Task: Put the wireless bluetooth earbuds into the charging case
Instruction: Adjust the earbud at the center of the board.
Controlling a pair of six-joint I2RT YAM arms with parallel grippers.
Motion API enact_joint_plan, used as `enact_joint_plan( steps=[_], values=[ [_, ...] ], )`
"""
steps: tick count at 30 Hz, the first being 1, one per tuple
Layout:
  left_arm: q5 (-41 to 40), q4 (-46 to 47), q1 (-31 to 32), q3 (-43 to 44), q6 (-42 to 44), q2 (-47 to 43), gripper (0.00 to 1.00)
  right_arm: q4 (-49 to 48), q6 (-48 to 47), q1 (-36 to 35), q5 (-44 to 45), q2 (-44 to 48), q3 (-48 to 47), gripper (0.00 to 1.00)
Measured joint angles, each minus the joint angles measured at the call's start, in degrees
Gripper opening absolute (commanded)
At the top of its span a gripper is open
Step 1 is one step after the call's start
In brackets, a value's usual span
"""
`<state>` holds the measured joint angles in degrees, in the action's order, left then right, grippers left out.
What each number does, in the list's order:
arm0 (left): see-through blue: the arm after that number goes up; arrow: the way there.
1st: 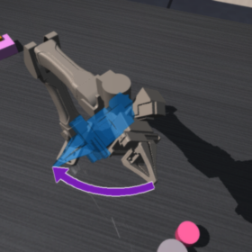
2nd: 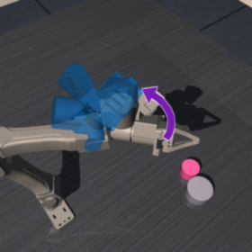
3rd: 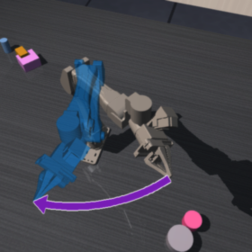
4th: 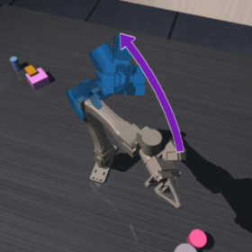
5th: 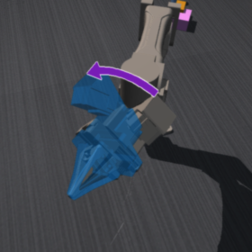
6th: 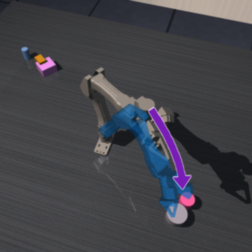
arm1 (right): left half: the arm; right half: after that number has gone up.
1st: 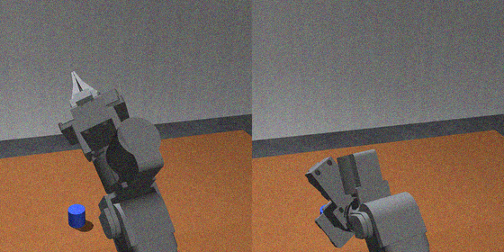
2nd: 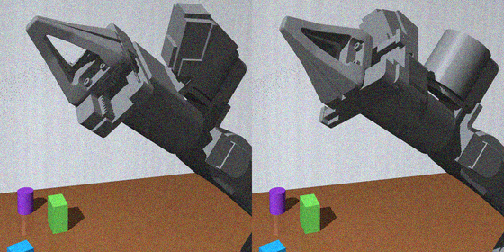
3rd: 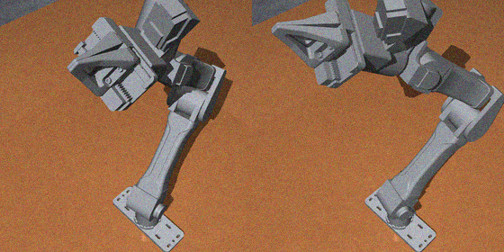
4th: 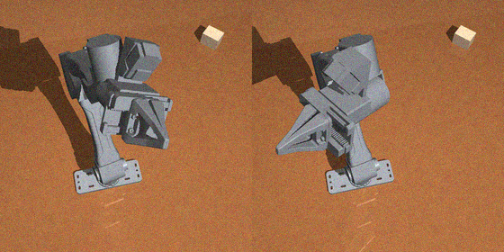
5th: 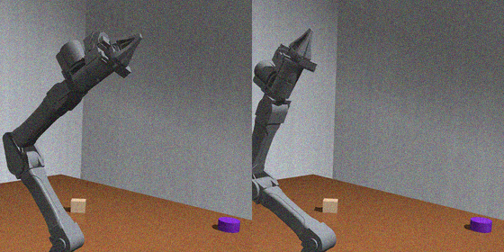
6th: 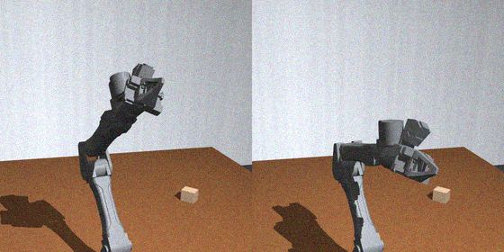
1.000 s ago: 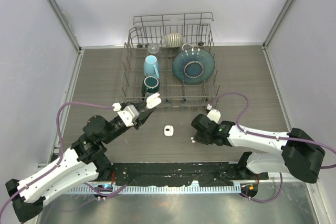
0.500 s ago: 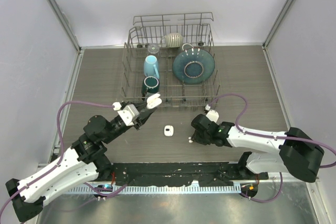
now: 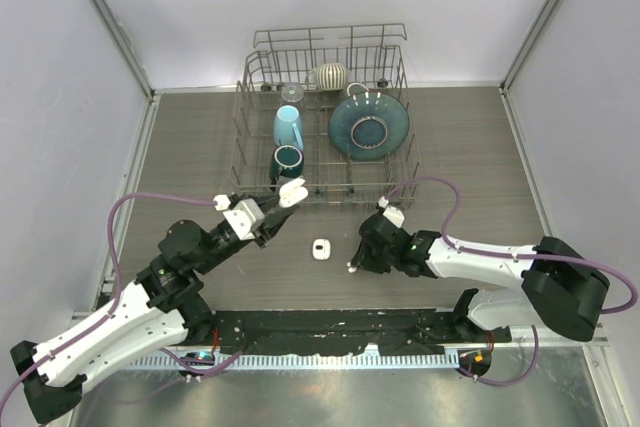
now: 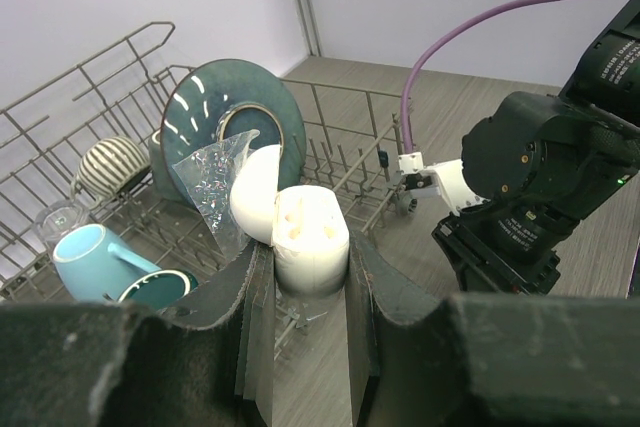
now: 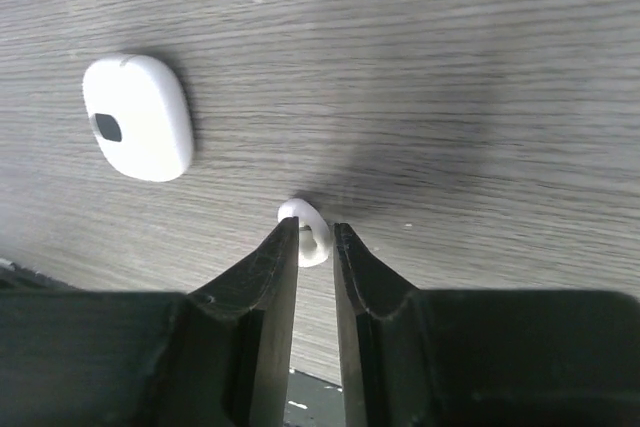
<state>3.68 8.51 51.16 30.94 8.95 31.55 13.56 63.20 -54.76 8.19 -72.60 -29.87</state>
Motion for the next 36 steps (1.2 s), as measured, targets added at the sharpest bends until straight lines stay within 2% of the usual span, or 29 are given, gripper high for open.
enact_joint_plan(
  steps=[4,5,6,9,12,17,29,33,36],
  values=[
    [0.0,0.0,0.0,0.0,0.0,-0.2,0.0,-1.2,-2.6,0.0,-0.9,1.0,-1.6,0.36],
    [0.0,0.0,0.0,0.0,0.0,-0.3,0.0,-1.1,-3.6,0.0,-0.8,2.1,-1.9,0.4],
    [0.0,0.0,0.0,0.0,0.0,-0.4,0.0,-0.8,-4.7,0.0,-0.5,3.4,-2.3,0.48],
    [0.0,0.0,0.0,0.0,0.0,-0.7,0.0,1.2,-8.8,0.0,1.1,6.7,-4.1,0.53],
    [0.0,0.0,0.0,0.0,0.0,-0.8,0.0,4.0,-12.4,0.0,3.2,7.1,-6.6,0.53],
    [0.0,0.0,0.0,0.0,0.0,-0.5,0.0,7.5,-14.7,0.0,4.5,1.9,-8.9,0.53],
    [0.0,0.0,0.0,0.0,0.0,-1.3,0.0,6.6,-17.5,0.0,-1.5,-4.2,-7.8,0.53],
    [0.0,0.0,0.0,0.0,0.0,-1.3,0.0,7.2,-18.3,0.0,-1.7,-7.0,-8.6,0.46],
    [-0.1,0.0,0.0,0.0,0.0,-1.3,0.0,7.3,-18.4,0.0,-1.4,-8.6,-9.9,0.36]
  ],
)
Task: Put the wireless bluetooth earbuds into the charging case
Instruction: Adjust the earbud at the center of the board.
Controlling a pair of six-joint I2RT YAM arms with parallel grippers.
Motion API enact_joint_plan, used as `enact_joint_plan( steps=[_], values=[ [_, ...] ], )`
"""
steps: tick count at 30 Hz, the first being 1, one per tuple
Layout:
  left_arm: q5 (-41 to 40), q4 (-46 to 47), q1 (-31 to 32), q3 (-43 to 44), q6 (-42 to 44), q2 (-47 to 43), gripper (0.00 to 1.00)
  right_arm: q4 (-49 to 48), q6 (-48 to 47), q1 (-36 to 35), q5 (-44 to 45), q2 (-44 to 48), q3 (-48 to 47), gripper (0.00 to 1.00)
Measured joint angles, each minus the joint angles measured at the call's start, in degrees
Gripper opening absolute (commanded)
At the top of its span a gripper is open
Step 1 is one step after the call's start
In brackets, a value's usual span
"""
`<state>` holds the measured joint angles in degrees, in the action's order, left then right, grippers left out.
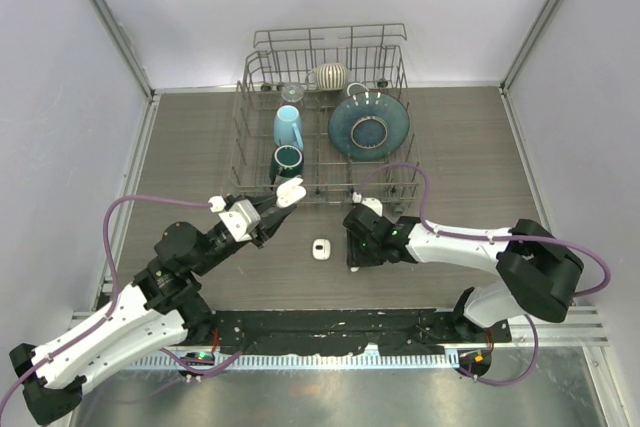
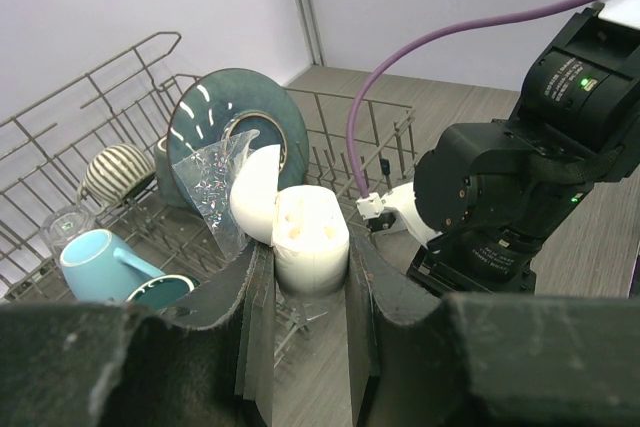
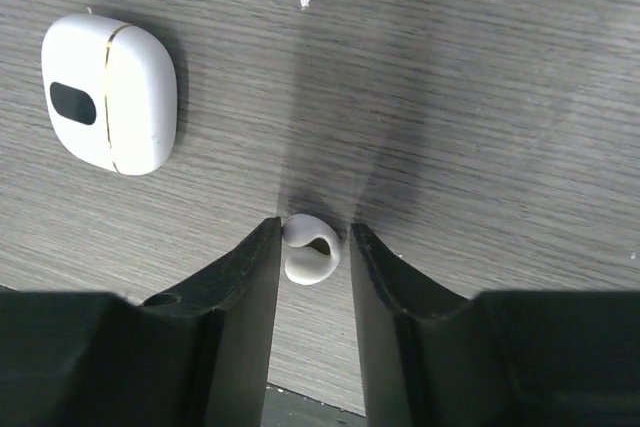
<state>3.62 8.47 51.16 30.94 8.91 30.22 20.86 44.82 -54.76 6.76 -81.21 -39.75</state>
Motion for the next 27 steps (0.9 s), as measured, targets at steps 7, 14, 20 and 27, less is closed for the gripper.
enact_joint_plan(
  steps=[7,14,20,27],
  values=[
    [-0.2,0.0,0.0,0.0,0.0,0.0,0.0,0.0,2.8,0.0,0.0,-1.4,-0.7,0.16],
    [-0.2,0.0,0.0,0.0,0.0,-0.3,0.0,5.4,10.5,-0.2,4.5,0.4,-1.0,0.06],
    [-0.5,-0.1,0.0,0.0,0.0,-0.5,0.0,11.5,22.3,-0.2,10.8,7.6,1.6,0.07],
    [-0.6,-0.2,0.0,0.0,0.0,-0.6,0.0,13.7,35.2,-0.2,15.0,8.9,5.5,0.06]
  ],
)
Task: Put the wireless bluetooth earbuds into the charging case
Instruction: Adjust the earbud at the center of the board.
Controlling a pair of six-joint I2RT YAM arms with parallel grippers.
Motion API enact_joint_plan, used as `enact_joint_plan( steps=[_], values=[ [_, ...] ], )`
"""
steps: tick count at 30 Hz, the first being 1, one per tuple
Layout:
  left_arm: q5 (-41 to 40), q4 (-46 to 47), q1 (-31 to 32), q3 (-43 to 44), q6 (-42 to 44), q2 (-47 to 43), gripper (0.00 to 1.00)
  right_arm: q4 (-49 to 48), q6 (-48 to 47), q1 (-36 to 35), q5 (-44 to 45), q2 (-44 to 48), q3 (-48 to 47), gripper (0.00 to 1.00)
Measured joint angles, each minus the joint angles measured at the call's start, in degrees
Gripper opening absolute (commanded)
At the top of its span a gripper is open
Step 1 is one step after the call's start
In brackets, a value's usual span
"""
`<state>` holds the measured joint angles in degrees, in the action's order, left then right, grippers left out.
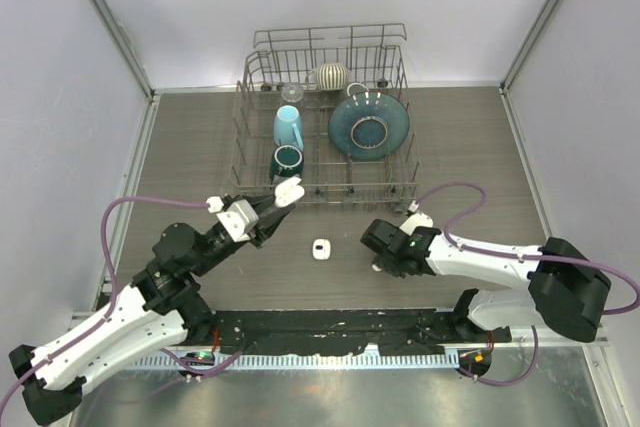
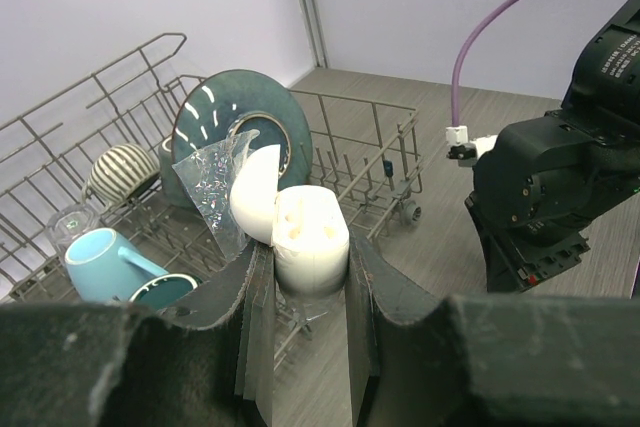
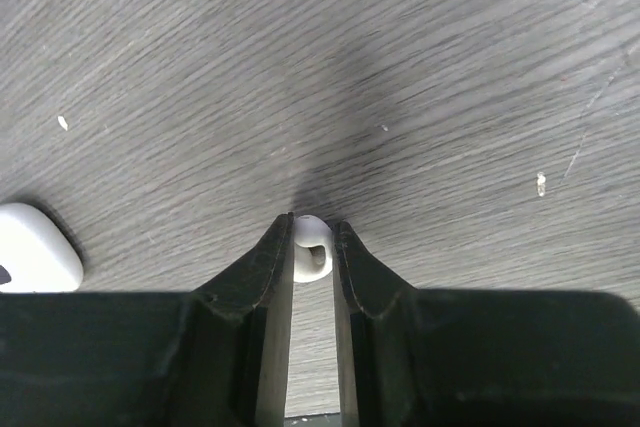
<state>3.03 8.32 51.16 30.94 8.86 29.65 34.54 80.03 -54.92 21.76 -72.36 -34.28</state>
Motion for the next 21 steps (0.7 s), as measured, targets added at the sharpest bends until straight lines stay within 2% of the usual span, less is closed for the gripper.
enact_joint_plan(
  steps=[3,11,15,21],
  values=[
    [0.0,-0.1,0.0,0.0,-0.3,-0.3,0.0,0.9,5.4,-0.2,2.4,1.5,1.0,0.06],
    [-0.3,-0.3,0.0,0.0,-1.0,-1.0,0.0,4.0,21.5,-0.1,10.1,12.8,5.9,0.05],
    [-0.4,-0.5,0.0,0.0,-1.0,-0.8,0.0,3.7,27.8,-0.1,11.4,11.7,6.2,0.05],
    [-0.4,-0.5,0.0,0.0,-1.0,-0.4,0.0,4.0,31.6,-0.1,11.5,4.9,4.4,0.18]
  ],
)
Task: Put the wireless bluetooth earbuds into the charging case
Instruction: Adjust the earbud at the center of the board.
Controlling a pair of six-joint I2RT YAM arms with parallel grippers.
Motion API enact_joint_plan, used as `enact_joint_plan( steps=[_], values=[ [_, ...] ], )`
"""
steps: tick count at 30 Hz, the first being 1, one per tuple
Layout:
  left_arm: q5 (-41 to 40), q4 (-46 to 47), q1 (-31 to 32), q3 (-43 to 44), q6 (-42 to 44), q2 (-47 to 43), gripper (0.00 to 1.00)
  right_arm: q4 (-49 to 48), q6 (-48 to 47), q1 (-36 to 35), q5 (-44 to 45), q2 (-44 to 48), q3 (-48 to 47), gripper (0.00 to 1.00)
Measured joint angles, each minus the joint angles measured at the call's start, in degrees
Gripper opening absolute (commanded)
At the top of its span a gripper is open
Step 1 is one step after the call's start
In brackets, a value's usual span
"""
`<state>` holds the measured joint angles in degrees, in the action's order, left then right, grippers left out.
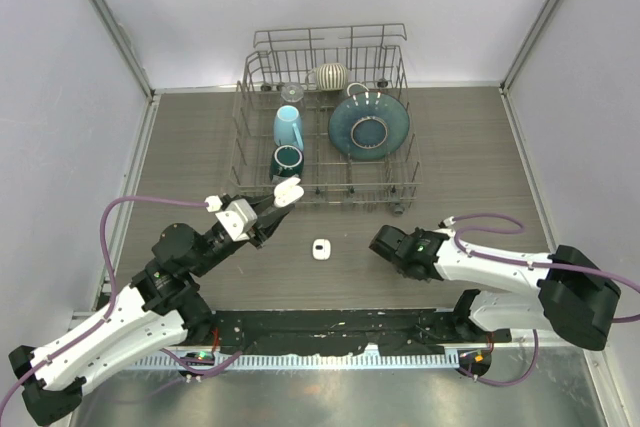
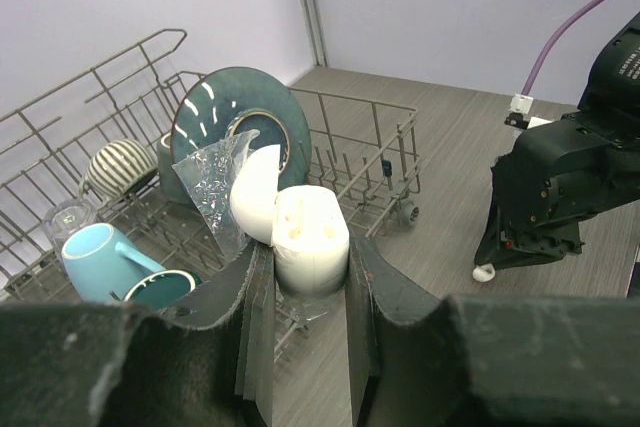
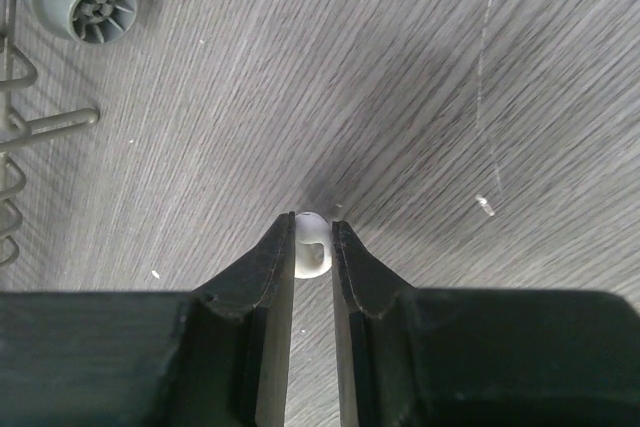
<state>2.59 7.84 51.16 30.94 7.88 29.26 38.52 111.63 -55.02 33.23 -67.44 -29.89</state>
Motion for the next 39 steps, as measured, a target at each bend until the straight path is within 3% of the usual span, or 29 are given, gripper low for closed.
enact_joint_plan(
  steps=[9,14,16,23,29,39],
  values=[
    [-0.3,0.0,0.0,0.0,0.0,0.0,0.0,-0.1,1.3,0.0,-0.3,-0.3,-1.7,0.58],
    [-0.6,0.0,0.0,0.0,0.0,-0.2,0.0,-0.1,-2.2,0.0,0.1,5.4,-1.7,0.58],
    [-0.6,0.0,0.0,0.0,0.0,-0.2,0.0,0.2,-6.6,0.0,0.7,8.2,-2.0,0.51],
    [-0.6,0.0,0.0,0.0,0.0,-0.3,0.0,-6.1,-43.7,0.0,2.6,14.4,-4.2,0.48],
    [-0.6,0.0,0.0,0.0,0.0,-0.3,0.0,-8.0,-65.5,0.0,-1.1,7.6,-4.8,0.47],
    [-1.2,-0.9,0.0,-0.1,0.0,-2.4,0.0,-7.9,-72.8,0.0,-6.7,-2.6,-7.8,0.45]
  ],
)
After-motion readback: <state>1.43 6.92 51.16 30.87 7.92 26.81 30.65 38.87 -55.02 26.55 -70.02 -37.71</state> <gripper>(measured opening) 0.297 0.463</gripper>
